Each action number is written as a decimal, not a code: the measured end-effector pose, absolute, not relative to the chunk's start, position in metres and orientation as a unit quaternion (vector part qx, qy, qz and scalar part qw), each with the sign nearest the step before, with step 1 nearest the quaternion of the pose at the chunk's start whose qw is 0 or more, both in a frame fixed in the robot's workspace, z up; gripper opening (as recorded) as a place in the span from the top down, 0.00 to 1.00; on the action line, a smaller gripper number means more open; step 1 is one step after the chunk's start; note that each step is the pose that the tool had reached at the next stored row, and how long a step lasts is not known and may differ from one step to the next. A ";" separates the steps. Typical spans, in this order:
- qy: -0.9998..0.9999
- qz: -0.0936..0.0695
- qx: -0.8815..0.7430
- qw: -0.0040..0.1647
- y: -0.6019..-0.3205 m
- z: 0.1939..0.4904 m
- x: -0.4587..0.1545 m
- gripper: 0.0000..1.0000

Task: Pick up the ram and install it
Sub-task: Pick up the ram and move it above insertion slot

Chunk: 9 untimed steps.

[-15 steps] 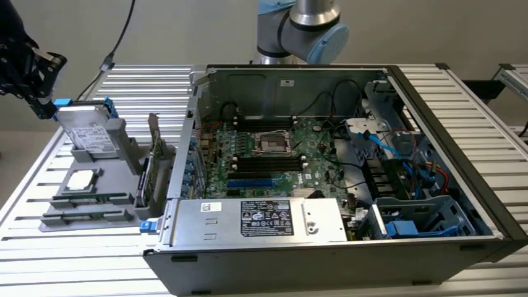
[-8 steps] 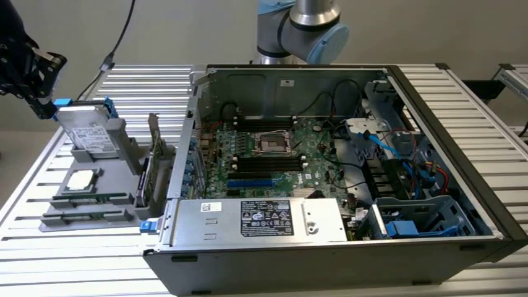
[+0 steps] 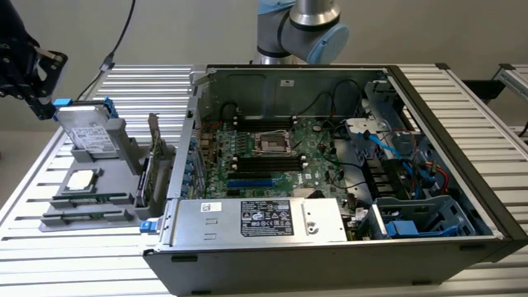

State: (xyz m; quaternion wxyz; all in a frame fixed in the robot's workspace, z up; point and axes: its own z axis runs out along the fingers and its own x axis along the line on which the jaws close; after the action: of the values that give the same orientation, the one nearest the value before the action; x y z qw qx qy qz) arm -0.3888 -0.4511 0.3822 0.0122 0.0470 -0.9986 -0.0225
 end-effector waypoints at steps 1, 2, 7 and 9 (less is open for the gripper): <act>-0.998 -0.022 0.056 0.012 -0.451 0.382 -0.389 0.90; -0.998 -0.022 0.065 0.013 -0.451 0.382 -0.389 0.90; -0.994 -0.022 0.110 0.014 -0.451 0.382 -0.389 0.90; -0.991 -0.021 0.128 0.014 -0.451 0.381 -0.389 0.90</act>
State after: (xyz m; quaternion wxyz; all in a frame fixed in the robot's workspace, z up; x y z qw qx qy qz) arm -0.3887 -0.4511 0.3815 0.0140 0.1279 -0.9915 -0.0214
